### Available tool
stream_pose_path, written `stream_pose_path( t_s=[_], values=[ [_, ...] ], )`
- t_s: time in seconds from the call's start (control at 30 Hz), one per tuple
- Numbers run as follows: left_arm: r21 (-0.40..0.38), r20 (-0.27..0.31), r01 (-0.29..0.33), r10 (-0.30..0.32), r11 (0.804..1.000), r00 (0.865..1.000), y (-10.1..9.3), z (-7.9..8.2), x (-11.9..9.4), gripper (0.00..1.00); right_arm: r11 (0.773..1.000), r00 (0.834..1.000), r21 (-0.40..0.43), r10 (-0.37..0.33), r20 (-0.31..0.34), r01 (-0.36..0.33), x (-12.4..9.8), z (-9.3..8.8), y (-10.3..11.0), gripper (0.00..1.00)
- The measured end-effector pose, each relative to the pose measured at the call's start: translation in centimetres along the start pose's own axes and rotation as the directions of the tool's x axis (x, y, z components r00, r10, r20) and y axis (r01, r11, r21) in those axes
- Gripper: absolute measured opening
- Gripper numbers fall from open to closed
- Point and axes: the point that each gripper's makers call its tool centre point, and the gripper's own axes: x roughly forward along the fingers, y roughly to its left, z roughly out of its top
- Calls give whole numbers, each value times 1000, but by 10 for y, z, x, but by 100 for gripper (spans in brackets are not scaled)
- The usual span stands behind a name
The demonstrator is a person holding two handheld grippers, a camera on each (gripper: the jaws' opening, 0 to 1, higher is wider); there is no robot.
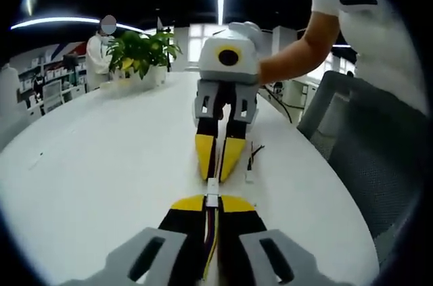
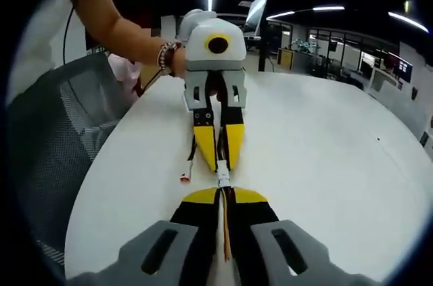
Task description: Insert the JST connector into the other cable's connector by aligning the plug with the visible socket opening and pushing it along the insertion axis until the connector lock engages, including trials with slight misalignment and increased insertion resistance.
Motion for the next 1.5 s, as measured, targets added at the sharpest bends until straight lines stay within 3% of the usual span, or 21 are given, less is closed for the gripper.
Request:
stream_pose_path(
  t_s=[0.37, 0.53, 0.67, 0.7, 0.8, 1.03, 1.13, 1.3, 1.5],
  values=[
    [32, -38, -26, 27, 999, 999, 35, 2, 5, 0, 998, 998, -25, -60, -7, 60, 1, -1, -35, 4],
    [-23, -56, -46, 44, 999, 997, 43, -4, 8, 1, 997, 997, -26, -73, -31, 72, 4, -9, -43, 4],
    [-50, -62, -45, 42, 998, 997, 40, -7, 7, 2, 998, 997, -3, -67, -25, 67, 5, -10, -42, 4],
    [-54, -60, -45, 42, 998, 997, 40, -6, 6, 5, 997, 997, 31, -72, -19, 73, 4, -9, -41, 5],
    [-56, -69, -69, 65, 996, 996, 42, -6, 3, 20, 995, 995, 29, -96, 4, 96, -2, -4, -44, 9],
    [-65, -37, -106, 104, 992, 994, 39, 4, -14, 18, 991, 992, 51, -124, 26, 123, -18, 3, -44, 7],
    [-75, -28, -100, 98, 992, 995, 31, 6, -16, 18, 991, 992, 61, -121, 27, 119, -21, 5, -34, 7],
    [-72, -69, -86, 82, 994, 994, 19, -4, -19, 18, 991, 994, 76, -112, 18, 110, -22, 2, -19, 7],
    [-92, -41, -92, 88, 992, 995, -6, -1, -25, 18, 990, 994, 94, -104, -15, 105, -20, -9, 2, 7]
  ],
)
